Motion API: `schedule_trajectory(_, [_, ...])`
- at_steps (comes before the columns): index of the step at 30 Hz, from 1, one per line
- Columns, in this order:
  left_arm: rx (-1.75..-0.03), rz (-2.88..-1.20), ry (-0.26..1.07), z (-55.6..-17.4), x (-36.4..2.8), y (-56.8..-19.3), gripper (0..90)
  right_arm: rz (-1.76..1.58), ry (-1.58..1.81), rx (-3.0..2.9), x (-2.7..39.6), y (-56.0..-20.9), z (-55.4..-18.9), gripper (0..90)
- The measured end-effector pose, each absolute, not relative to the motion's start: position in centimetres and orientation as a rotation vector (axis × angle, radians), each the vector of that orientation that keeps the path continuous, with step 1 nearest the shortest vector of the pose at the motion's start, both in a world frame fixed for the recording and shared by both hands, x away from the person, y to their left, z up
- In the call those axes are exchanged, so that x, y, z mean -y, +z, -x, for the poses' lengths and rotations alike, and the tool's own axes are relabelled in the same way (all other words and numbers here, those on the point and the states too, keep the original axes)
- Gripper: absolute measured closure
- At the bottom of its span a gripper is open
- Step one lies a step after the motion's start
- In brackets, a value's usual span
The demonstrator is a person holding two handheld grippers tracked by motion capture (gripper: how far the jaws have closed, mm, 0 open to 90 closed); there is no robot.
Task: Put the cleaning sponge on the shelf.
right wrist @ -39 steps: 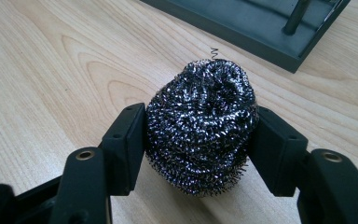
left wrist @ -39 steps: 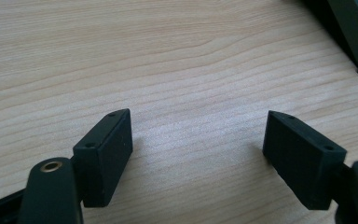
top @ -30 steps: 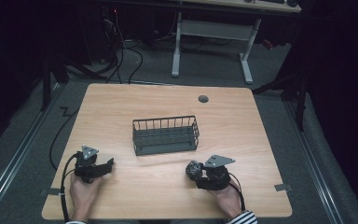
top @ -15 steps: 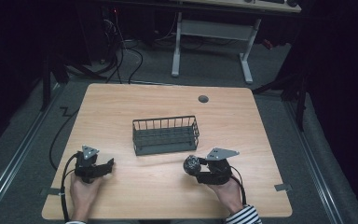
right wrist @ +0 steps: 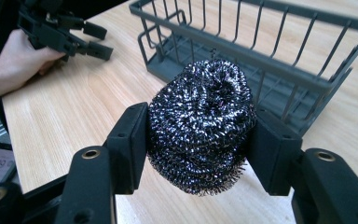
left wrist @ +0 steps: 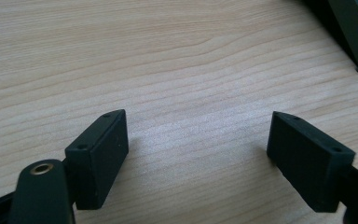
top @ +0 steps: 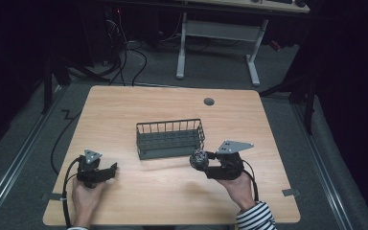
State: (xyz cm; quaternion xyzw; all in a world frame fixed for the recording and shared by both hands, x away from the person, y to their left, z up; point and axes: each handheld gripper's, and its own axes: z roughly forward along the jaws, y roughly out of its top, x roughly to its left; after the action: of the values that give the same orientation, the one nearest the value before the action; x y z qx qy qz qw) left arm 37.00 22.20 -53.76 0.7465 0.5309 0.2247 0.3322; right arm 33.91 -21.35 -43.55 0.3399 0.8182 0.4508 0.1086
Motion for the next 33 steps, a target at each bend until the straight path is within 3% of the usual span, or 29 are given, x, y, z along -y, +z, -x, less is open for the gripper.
schedule_trajectory(18, [-1.385,-1.951,0.587,-37.0,-22.2,-53.8,21.0,-0.978,1.321,-2.337,21.0,-38.9,-38.0,43.8])
schedule_trajectory(33, [-1.388,-1.948,0.587,-36.9,-22.2,-53.8,21.5,-0.984,1.223,-2.337,19.4,-38.5,-41.5,43.7])
